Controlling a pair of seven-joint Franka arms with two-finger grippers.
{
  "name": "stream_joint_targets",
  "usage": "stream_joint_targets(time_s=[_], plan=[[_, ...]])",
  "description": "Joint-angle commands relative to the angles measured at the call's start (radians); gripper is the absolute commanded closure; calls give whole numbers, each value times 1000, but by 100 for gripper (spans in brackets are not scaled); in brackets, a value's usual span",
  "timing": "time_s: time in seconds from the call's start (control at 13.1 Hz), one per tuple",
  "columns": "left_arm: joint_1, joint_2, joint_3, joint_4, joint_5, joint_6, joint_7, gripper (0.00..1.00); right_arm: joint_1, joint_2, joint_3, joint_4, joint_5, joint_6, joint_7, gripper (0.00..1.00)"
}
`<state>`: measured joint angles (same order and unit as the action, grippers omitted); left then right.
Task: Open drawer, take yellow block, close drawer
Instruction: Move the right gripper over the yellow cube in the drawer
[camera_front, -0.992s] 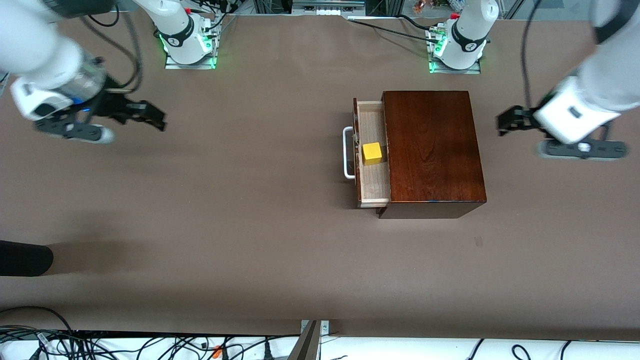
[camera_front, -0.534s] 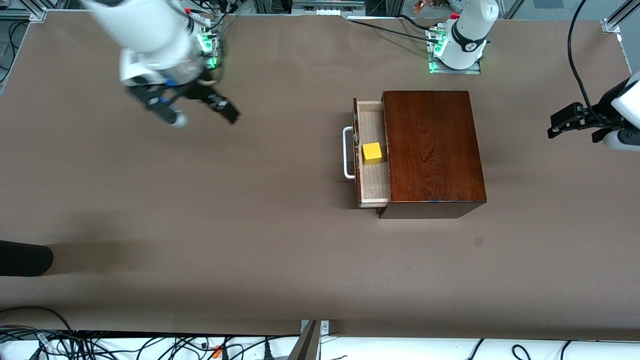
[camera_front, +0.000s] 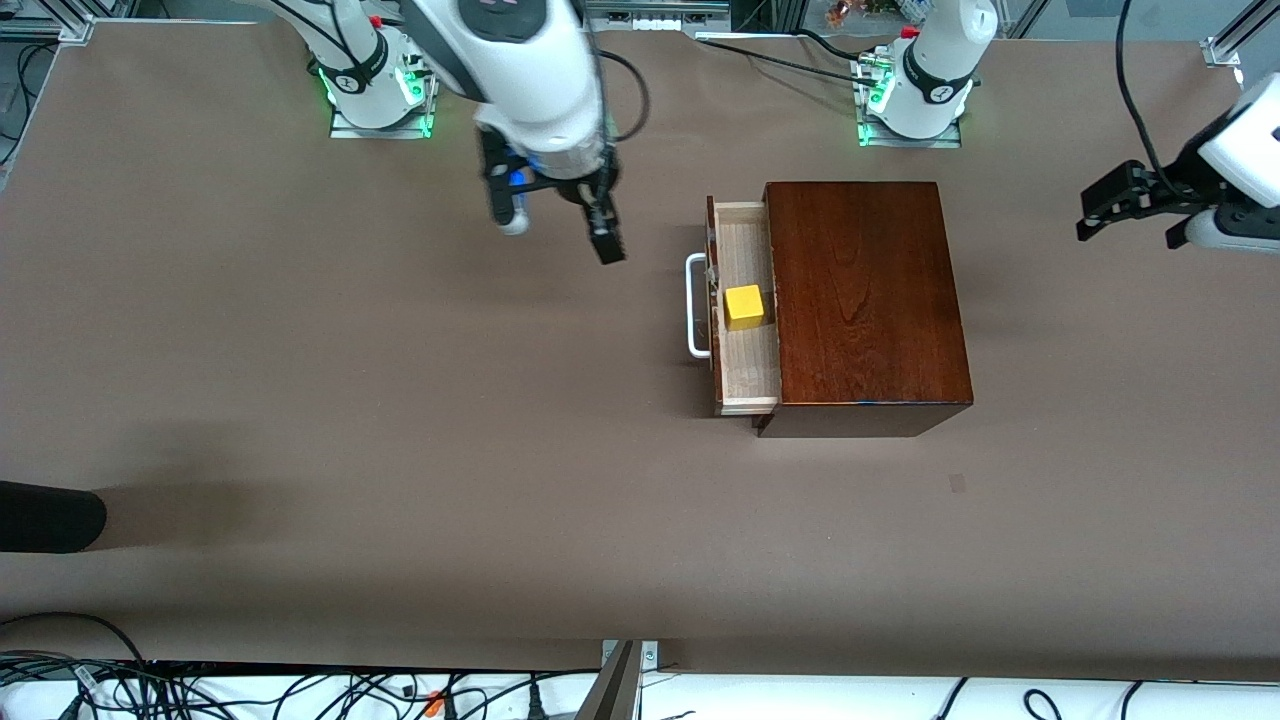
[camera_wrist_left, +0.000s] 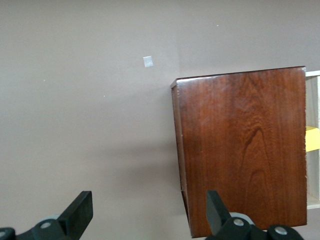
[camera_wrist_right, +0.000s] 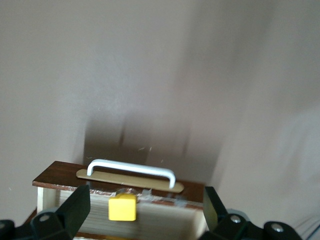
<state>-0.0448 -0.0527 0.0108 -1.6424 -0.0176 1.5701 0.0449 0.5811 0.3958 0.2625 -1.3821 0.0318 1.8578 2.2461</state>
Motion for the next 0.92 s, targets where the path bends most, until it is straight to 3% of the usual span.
stream_joint_targets(time_s=[0.0, 0.23, 0.61, 0.84], plan=[[3, -4, 1, 13, 13, -18, -4, 0, 90, 148, -11, 167, -82, 12, 235, 0], [6, -4, 1, 13, 12, -19, -2, 0, 150, 276, -15, 297, -99, 36, 335, 0], [6, -6, 0, 13, 11, -21, -7, 0, 242, 360, -101, 305, -105, 225, 385, 0], [6, -4, 0, 24, 11, -31, -8, 0, 255, 406, -108, 304, -145, 290, 379, 0]])
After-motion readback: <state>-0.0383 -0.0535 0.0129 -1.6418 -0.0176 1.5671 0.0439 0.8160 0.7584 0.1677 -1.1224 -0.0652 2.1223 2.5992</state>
